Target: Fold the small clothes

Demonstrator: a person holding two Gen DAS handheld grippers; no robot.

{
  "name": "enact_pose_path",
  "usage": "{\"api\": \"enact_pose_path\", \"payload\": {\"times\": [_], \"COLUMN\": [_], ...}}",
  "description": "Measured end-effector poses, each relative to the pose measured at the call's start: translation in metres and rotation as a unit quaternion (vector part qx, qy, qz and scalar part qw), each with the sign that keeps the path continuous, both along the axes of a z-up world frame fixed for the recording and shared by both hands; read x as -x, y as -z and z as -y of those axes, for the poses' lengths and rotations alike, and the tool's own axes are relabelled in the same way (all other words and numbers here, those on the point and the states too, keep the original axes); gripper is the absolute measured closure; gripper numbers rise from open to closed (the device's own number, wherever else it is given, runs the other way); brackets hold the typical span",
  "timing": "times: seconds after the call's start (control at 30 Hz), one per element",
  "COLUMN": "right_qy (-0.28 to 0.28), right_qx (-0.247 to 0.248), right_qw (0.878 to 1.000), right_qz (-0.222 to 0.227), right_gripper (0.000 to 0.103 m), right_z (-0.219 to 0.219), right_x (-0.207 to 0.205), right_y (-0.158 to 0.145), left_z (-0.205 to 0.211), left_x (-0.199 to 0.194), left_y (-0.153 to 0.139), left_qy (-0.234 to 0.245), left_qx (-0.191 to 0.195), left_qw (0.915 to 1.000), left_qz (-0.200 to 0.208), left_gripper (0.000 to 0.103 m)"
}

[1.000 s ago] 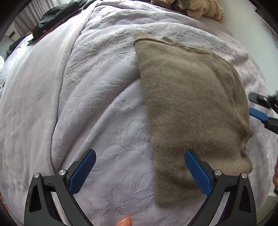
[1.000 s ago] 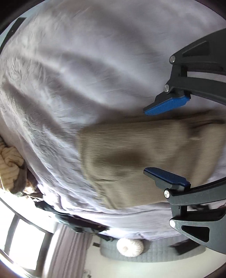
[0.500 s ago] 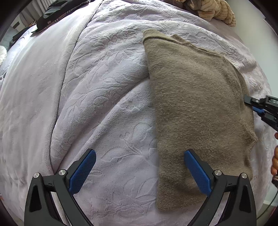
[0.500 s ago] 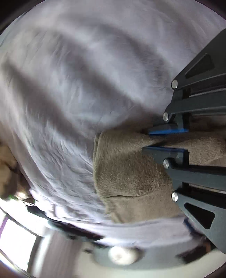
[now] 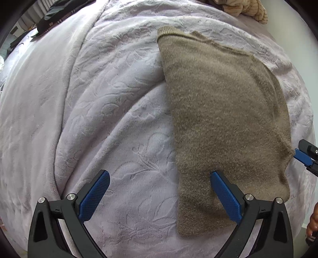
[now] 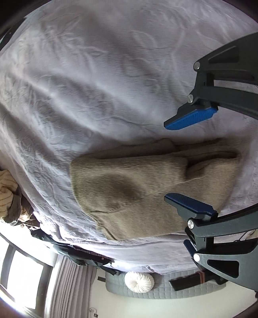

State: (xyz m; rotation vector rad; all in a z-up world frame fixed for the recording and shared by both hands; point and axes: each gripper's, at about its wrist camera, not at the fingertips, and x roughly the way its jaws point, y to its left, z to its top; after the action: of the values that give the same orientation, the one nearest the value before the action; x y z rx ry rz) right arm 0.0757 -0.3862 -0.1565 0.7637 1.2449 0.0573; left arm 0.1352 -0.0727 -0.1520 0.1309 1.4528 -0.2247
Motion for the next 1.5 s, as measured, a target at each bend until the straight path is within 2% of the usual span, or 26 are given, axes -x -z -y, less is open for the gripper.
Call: {"api": "enact_pose_path", "payload": {"times": [0.2, 0.3, 0.37, 0.47, 0.6, 0.8, 0.97, 1.07, 1.23, 1.37, 1.5], "right_qy": [-0.003, -0.002, -0.002, -0.001, 0.004, 0.000, -0.017, -0.028, -0.069, -0.099, -0.102], "right_qx": [-0.011, -0.015, -0.018, -0.024, -0.032, -0.047, -0.048, -0.068, -0.109, -0.125, -0.142], "right_qw": [1.000, 1.000, 1.000, 1.000, 0.999, 0.999, 0.999, 0.997, 0.992, 0.987, 0.985], "right_qz": [-0.007, -0.011, -0.013, -0.016, -0.015, -0.010, -0.020, -0.019, -0.001, 0.018, 0.004], "right_gripper": [0.033, 0.033, 0.033, 0.032, 0.031, 0.031, 0.030, 0.025, 0.023, 0.020, 0.020], "right_z": [-0.003, -0.004, -0.003, 0.000, 0.005, 0.007, 0.008, 0.008, -0.004, -0.015, -0.011], "right_x": [0.007, 0.007, 0.006, 0.004, 0.000, -0.017, -0.036, -0.044, -0.062, -0.073, -0.078], "right_y": [0.006, 0.010, 0.011, 0.014, 0.017, 0.025, 0.039, 0.047, 0.048, 0.046, 0.066], "left_z": [0.004, 0.002, -0.005, -0.011, -0.015, -0.002, 0.015, 0.024, 0.044, 0.057, 0.057], "left_x": [0.000, -0.003, -0.010, -0.020, -0.036, -0.054, -0.069, -0.073, -0.077, -0.078, -0.075], "left_y": [0.003, 0.003, 0.003, 0.004, 0.005, 0.011, 0.028, 0.038, 0.041, 0.042, 0.057], "left_qy": [0.005, -0.004, -0.014, -0.025, -0.035, -0.014, 0.006, 0.020, 0.043, 0.058, 0.052], "left_qx": [0.003, 0.024, 0.034, 0.027, 0.046, 0.073, 0.115, 0.136, 0.173, 0.164, 0.178], "left_qw": [1.0000, 0.9997, 0.9993, 0.9993, 0.9983, 0.9972, 0.9931, 0.9898, 0.9832, 0.9842, 0.9815], "left_qz": [-0.002, -0.007, -0.002, 0.006, 0.007, 0.003, -0.025, -0.037, -0.042, -0.032, -0.048], "left_gripper": [0.001, 0.001, 0.001, 0.001, 0.001, 0.001, 0.001, 0.001, 0.001, 0.001, 0.001]}}
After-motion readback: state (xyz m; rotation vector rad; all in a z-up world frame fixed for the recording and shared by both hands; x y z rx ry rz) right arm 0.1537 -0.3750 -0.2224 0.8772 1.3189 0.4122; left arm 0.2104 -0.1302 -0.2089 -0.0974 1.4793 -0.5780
